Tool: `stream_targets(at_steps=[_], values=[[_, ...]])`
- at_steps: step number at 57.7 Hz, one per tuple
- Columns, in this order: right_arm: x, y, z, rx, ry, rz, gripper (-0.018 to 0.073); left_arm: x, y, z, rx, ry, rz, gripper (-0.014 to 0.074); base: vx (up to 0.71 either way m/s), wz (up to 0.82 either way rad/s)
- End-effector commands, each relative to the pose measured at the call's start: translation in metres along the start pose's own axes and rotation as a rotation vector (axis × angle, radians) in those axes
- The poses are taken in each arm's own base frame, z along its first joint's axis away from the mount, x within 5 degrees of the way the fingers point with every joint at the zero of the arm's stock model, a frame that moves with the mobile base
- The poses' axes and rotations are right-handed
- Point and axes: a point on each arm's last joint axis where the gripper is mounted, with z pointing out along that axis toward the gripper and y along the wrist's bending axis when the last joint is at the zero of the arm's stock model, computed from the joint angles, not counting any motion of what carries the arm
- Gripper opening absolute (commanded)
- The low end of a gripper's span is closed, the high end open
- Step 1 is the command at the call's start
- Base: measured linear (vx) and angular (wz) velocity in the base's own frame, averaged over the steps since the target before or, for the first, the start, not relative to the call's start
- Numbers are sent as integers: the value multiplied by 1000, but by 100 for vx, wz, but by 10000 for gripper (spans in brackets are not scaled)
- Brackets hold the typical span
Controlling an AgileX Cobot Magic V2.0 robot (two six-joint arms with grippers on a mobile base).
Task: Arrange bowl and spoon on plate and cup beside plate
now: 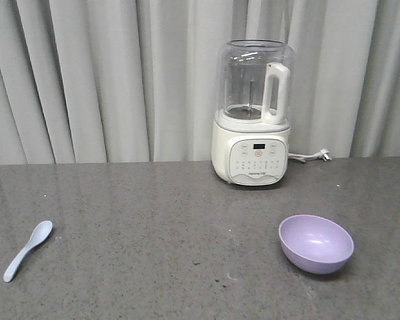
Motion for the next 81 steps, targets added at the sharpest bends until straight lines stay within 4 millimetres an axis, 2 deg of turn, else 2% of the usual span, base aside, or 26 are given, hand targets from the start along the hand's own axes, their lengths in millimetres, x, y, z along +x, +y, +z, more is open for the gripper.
stream_targets(at_steps=[1,33,81], values=[[-7,0,0,-4,-85,-12,-8,-16,1,-3,-11,-123,-12,-6,28,15],[-7,0,0,-4,-85,-12,-8,-16,1,-3,-11,-123,-12,-6,19,9],[-7,0,0,-4,-85,-12,-8,-16,1,-3,-11,-123,-12,-6,1,1]])
